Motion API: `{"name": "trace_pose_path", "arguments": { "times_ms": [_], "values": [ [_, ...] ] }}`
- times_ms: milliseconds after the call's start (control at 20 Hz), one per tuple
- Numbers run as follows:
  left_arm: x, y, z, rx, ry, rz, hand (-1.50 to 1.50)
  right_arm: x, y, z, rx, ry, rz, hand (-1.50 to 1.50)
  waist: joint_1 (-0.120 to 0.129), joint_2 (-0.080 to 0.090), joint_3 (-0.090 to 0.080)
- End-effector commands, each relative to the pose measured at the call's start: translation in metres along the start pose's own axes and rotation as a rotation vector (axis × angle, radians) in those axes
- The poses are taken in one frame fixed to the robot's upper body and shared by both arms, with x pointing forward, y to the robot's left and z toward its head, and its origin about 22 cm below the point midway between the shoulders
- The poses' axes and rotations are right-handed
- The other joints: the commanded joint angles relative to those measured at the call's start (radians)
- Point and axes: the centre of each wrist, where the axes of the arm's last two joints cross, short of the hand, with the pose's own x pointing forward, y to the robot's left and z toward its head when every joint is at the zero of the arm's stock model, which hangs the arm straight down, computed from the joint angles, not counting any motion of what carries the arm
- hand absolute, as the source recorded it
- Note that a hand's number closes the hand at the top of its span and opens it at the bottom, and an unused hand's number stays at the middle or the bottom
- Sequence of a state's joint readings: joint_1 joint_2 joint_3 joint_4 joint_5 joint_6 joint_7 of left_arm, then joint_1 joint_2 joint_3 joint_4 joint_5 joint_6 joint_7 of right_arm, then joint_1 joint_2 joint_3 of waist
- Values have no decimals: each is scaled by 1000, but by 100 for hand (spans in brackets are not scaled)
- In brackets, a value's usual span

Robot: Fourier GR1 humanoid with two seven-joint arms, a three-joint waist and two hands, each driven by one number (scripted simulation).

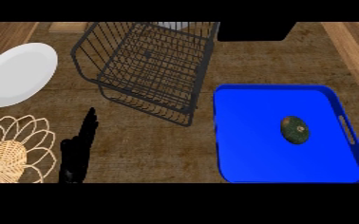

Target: Pick the squash from the tray and place it in the tiered basket

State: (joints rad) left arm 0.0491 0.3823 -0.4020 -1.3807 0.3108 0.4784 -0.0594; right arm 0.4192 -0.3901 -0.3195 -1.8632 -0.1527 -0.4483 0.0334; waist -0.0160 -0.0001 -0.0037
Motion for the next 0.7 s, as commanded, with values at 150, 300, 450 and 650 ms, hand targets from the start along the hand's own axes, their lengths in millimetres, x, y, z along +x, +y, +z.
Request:
{"name": "trace_pose_path", "arguments": {
  "times_ms": [150,300,450,650],
  "values": [
    [10,0,-14,4,-16,-12,0,35,-11,16,194,131,416,-150,18,11,-4],
    [7,-15,-7,-44,3,-19,0,49,-8,6,177,177,577,-150,38,13,-2],
    [5,-9,0,-43,-9,-7,0,80,6,20,122,195,630,-150,38,6,-1],
    [0,-12,-3,-41,-10,-3,0,88,47,28,104,234,665,-150,37,6,1]
  ]
}}
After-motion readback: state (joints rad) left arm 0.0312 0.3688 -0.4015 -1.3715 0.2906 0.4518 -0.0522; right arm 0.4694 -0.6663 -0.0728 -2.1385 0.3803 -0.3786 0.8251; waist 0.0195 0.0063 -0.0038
